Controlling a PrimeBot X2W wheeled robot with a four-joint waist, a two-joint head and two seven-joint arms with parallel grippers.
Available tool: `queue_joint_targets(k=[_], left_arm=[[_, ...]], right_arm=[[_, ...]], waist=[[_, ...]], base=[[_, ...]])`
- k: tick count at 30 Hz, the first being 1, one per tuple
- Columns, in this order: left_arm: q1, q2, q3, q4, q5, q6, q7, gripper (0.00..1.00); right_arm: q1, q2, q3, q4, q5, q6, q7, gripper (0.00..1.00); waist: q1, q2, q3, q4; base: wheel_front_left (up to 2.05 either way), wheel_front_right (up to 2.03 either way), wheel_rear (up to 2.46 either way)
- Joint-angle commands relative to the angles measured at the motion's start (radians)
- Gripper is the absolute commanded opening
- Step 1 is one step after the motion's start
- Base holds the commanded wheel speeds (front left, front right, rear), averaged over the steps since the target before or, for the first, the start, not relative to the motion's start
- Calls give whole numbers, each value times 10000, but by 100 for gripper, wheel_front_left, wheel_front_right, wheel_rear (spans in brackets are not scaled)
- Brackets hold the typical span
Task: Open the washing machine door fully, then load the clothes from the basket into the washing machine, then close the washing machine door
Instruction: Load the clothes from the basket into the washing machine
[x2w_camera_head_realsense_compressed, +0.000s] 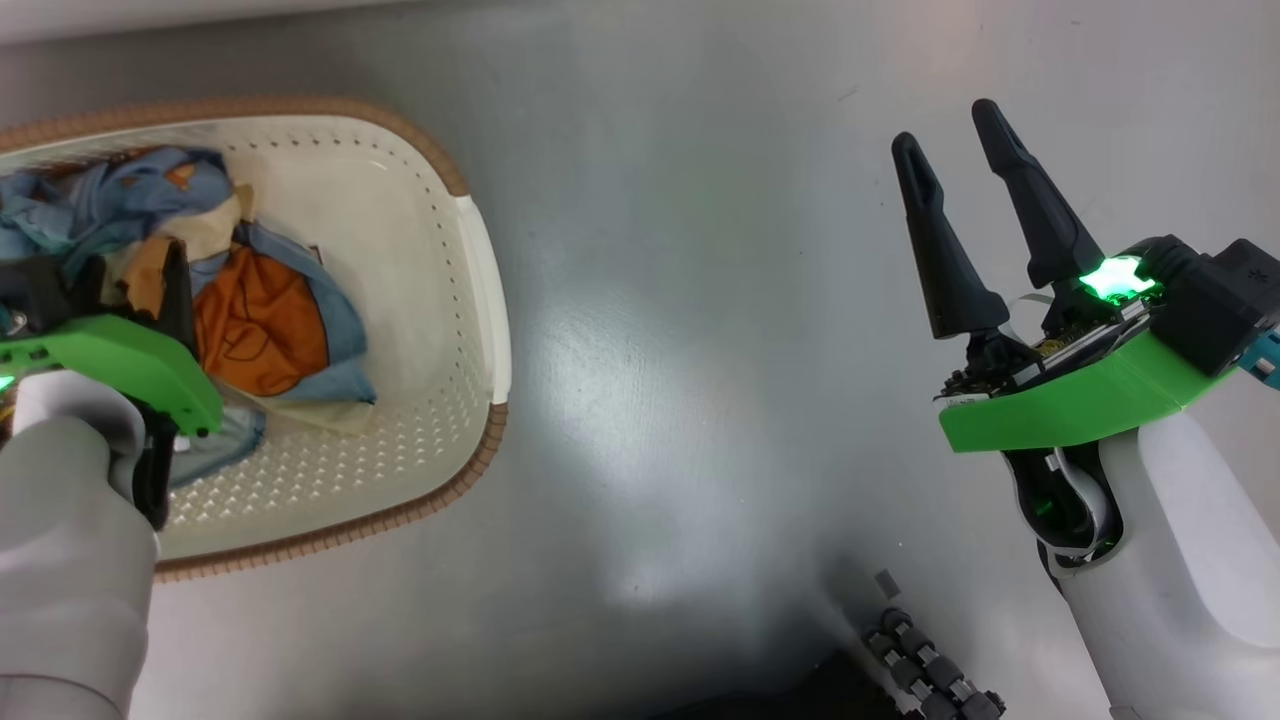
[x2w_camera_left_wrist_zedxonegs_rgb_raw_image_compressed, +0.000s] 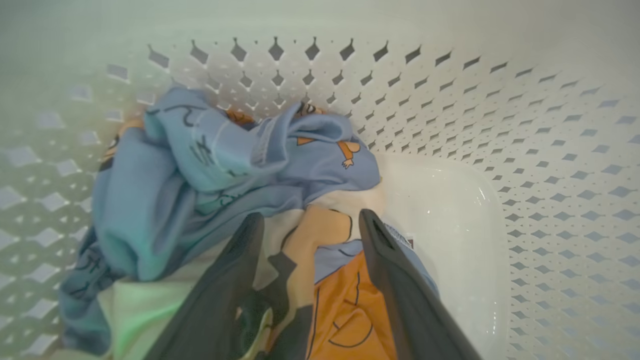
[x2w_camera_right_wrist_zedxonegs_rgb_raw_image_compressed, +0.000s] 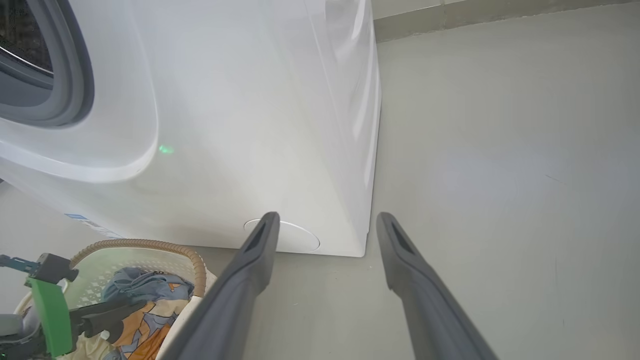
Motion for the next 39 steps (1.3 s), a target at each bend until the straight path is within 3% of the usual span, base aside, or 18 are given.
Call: queue_joint_targets(k=[1,25,27,28,29,39], left_arm=[[90,450,106,95,-141,-30,28,100],[-392,594,-714,617,-812,-30,1088,100],[-417,597,-766,630,-870,-30,1138,42],[-428,617,-793,634,-907,-30,1161,26],[-438,630,-821,637,-942,-30,1177,0],[-376,647,-1111,657,-1286,-30,1163,0]], right_arm=[[244,-6,153,-253,-73,16,-46,100],[233,29,168,-306,-99,16,-46,100],[230,27,165,-300,-96,16,-46,100],[227,28,164,-297,-94,16,-46,100],[223,29,163,-295,-92,16,-46,100],[167,70,180,-220,-99,16,-46,100]], waist=[[0,0,132,-56],[0,0,554,-173],[0,0,573,-168],[0,0,582,-168],[0,0,588,-168],[0,0,426,-153]], base=[[0,0,0],[0,0,0],[0,0,0],[0,0,0],[0,0,0],[0,0,0]])
